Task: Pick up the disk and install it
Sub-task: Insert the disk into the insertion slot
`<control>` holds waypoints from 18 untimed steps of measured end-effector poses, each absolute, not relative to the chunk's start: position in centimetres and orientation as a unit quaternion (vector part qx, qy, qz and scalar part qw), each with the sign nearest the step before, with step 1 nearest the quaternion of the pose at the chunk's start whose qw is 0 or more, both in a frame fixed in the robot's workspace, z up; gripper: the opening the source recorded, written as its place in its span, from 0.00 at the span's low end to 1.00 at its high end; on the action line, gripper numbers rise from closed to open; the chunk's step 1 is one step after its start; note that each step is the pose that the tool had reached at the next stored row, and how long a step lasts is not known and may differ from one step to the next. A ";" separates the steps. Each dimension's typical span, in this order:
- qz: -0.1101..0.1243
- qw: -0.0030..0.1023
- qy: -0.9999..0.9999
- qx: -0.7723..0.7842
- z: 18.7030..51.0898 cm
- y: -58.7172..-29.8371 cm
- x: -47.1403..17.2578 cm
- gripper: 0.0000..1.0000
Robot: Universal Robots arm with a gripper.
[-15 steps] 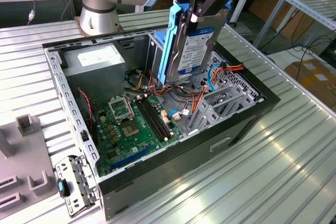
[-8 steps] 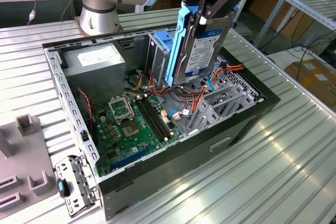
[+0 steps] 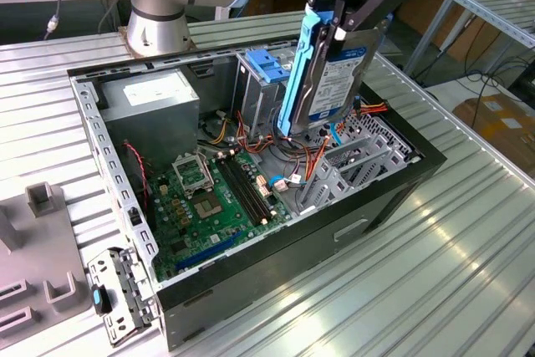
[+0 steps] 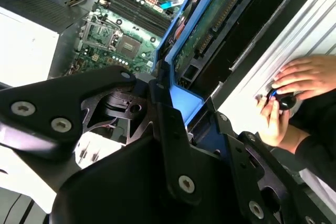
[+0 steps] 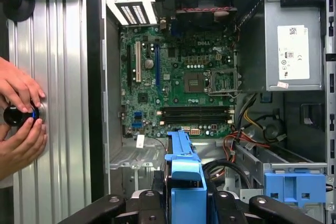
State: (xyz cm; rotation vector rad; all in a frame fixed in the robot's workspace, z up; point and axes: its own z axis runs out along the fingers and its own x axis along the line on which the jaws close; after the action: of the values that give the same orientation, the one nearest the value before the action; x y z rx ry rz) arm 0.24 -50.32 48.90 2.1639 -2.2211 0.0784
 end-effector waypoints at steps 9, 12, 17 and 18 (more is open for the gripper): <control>0.027 0.022 -0.716 0.697 48.7 -52.0 1.4 0.37; 0.028 0.023 -0.716 0.697 48.6 -52.3 2.2 0.37; 0.029 0.023 -0.716 0.697 48.2 -52.5 4.5 0.37; 0.029 0.023 -0.716 0.697 48.1 -52.7 4.8 0.37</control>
State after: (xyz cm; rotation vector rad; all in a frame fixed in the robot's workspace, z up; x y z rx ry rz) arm 4.77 -52.68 48.08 2.1586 -2.2157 0.0898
